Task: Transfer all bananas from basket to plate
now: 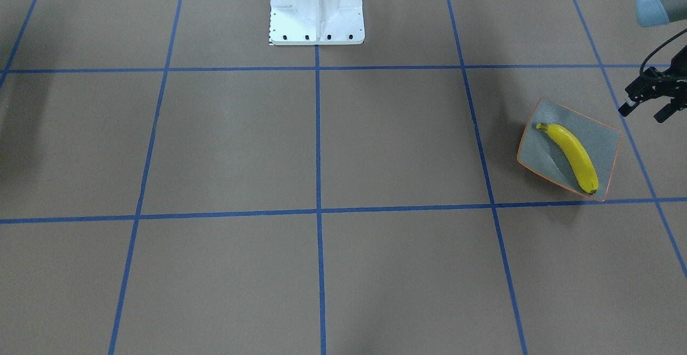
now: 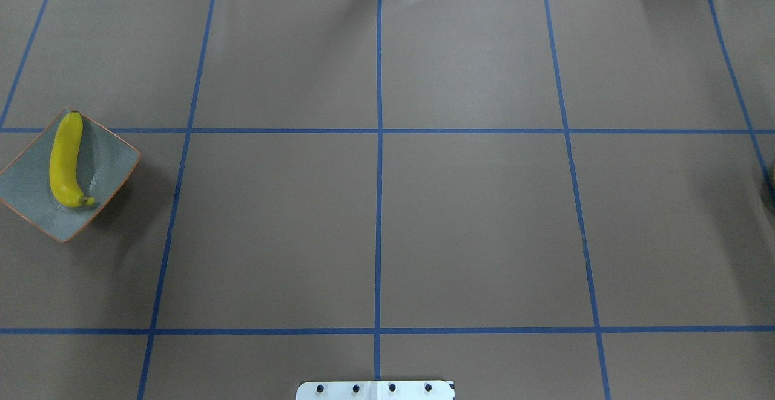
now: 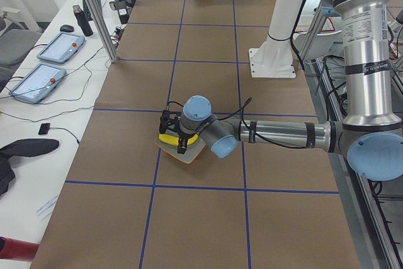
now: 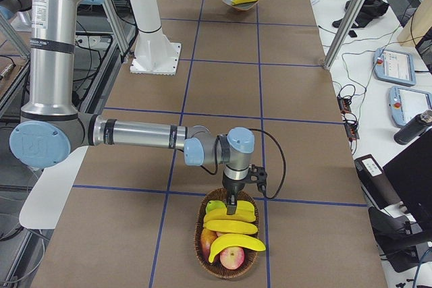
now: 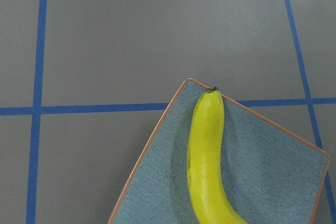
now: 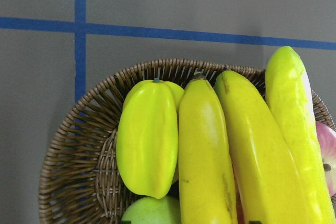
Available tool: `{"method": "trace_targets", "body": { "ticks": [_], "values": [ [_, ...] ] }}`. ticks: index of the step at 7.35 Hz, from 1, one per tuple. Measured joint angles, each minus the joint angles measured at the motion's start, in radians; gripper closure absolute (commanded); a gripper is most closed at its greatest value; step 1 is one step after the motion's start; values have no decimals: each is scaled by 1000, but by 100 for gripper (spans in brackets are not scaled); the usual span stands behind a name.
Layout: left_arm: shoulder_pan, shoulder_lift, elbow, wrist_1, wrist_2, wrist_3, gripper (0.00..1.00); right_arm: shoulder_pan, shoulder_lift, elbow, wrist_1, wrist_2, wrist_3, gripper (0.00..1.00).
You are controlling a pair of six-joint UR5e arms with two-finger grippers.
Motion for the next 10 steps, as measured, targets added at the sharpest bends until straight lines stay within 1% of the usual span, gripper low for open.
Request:
{"method": "trace_targets", "body": {
  "ticks": [2,4,9,10],
  "values": [
    [0,5,-6,0,0,0,0,-5,0,-16,1,-4,-11,27],
    [0,7,-7,0,-1,0,0,-6,3,-30,3,-5,-14,34],
    [0,21,-25,0,-4,-1,0,-6,6,-53,7,-4,-31,35],
    [0,22,-26,1,-4,-2,0,-6,6,-58,8,-4,-33,41]
  ]
}}
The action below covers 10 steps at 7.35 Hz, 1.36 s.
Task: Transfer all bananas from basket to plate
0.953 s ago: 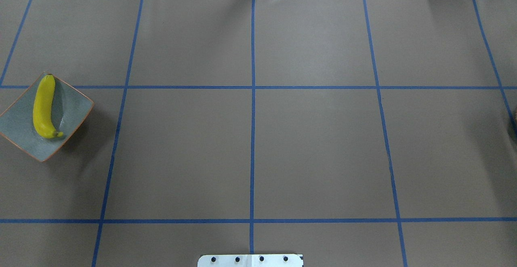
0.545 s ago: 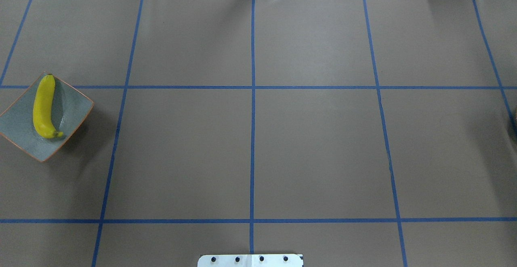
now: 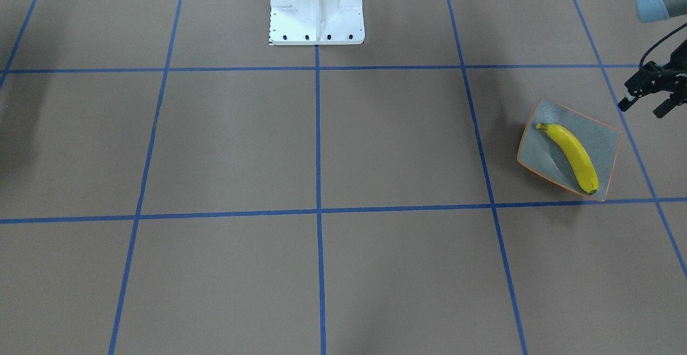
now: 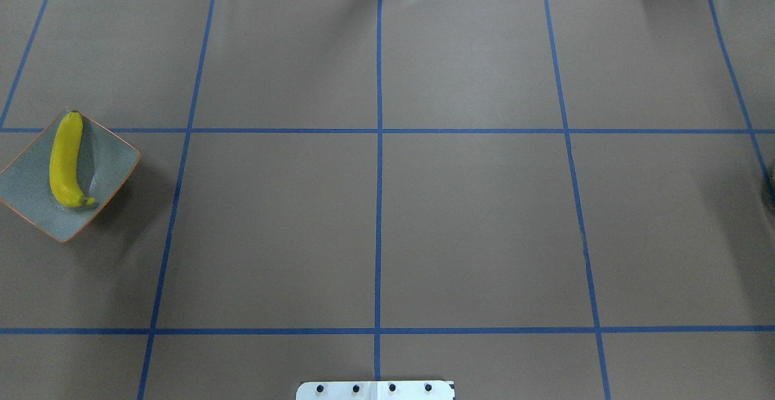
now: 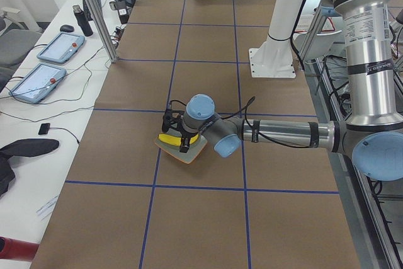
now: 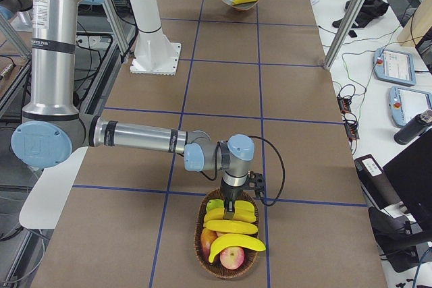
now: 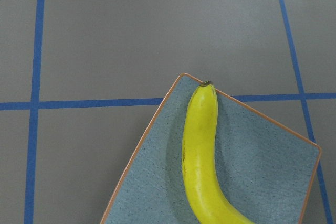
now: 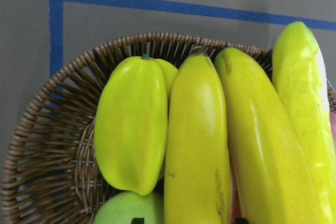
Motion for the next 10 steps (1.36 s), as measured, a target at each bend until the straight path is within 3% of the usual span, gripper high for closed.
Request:
{"method": "trace_targets", "body": {
  "ticks": [2,3,4,10],
  "values": [
    [0,1,-1,1,0,-1,0,-1,0,-7,1,-1,-2,45],
    [0,1,-1,1,0,-1,0,-1,0,-11,2,-1,-3,60],
    [0,1,-1,1,0,-1,0,-1,0,-12,2,-1,-4,97],
    [4,-2,-12,-1,0,-49,0,28,1,29,-20,9,-144,100]
  ]
}}
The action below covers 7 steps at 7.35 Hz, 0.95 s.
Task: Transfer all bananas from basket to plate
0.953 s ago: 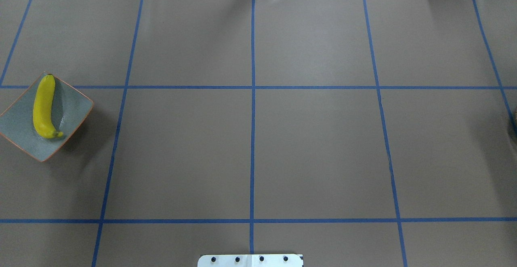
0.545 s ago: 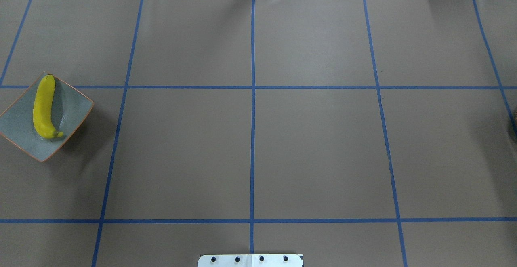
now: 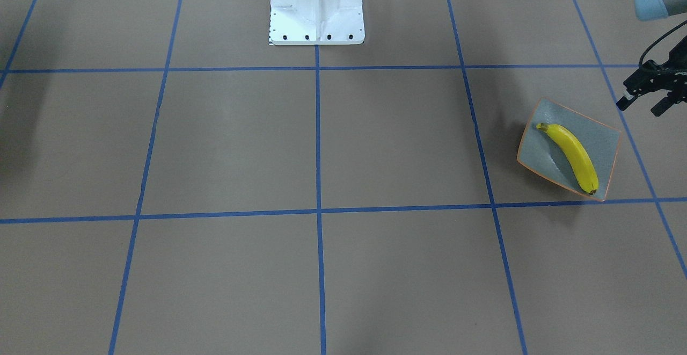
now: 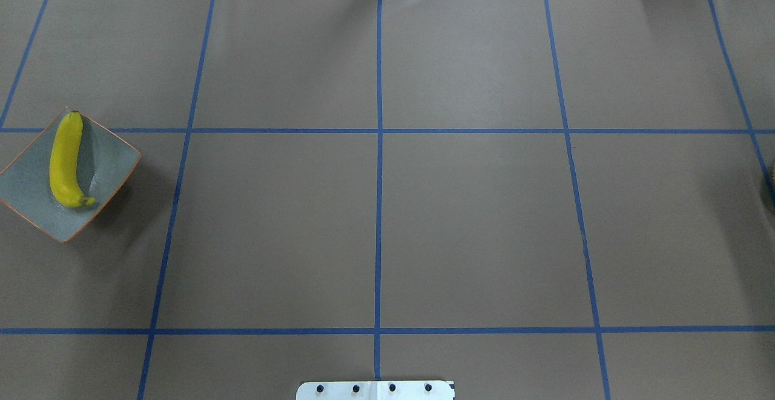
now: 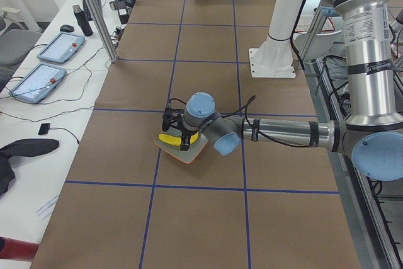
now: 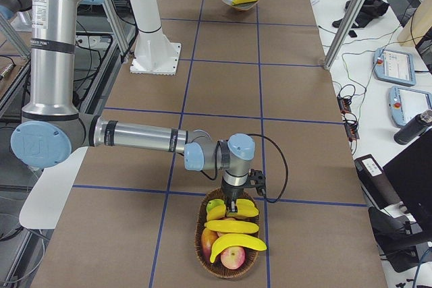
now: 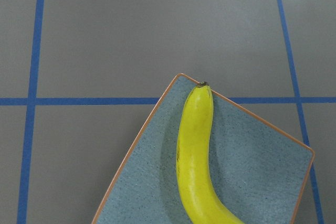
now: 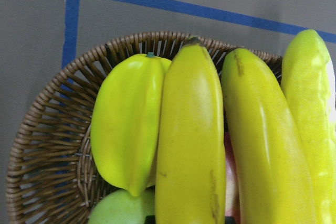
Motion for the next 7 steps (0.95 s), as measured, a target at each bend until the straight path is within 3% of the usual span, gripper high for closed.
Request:
{"method": "trace_targets", "body": {
  "ticks": [5,7],
  "values": [
    [4,-4,0,0,1,-5,0,62,21,162,-203,1,-137,100],
    [6,-18,-1,2,1,-26,0,63,128,220,-349,66,-134,100]
  ]
}}
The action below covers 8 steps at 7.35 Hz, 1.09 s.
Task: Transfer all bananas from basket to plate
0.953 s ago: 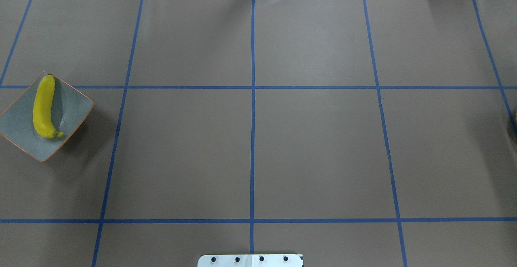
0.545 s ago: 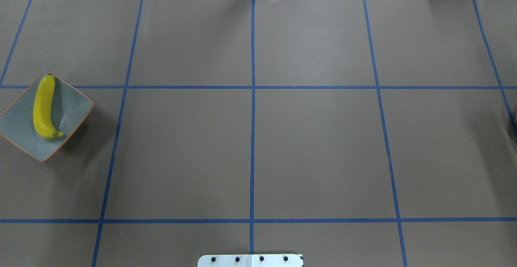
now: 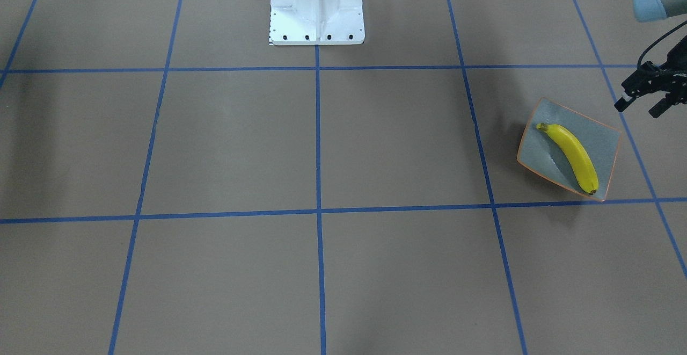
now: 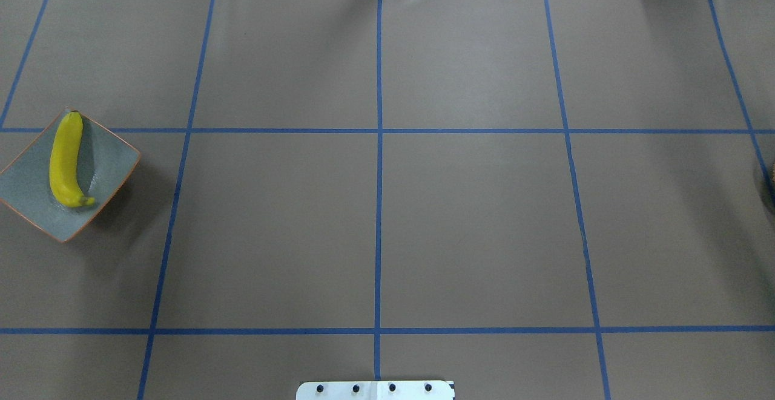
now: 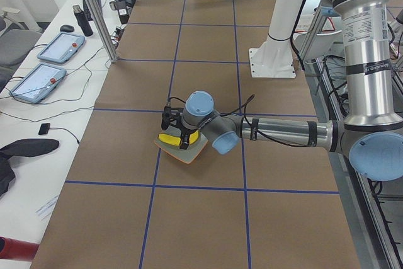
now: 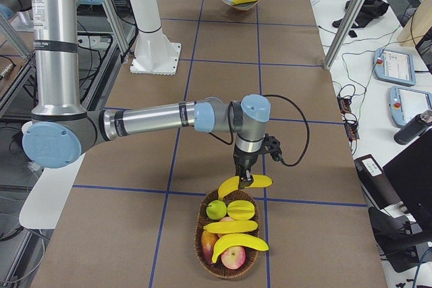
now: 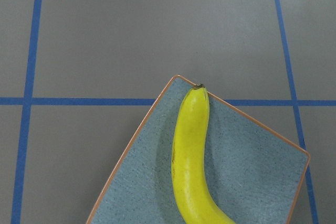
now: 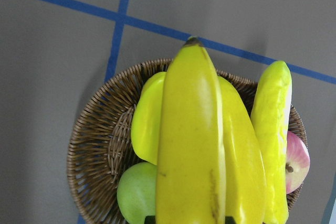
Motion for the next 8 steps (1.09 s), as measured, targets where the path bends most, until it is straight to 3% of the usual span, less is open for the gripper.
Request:
{"method": "trace_targets", "body": {
  "ticks": [2,4,5,8],
  "values": [
    [4,-62,0,0,-16,-145,0,-5,121,14,-115,144,31,100],
    [8,-154,4,2,-102,-303,3,-64,215,39,-145,266,170,100],
    [18,-217,7,3,-151,-382,9,-123,257,63,-146,306,264,100],
    [138,-454,43,12,-197,-598,9,-334,398,128,-125,386,595,100]
  ]
}}
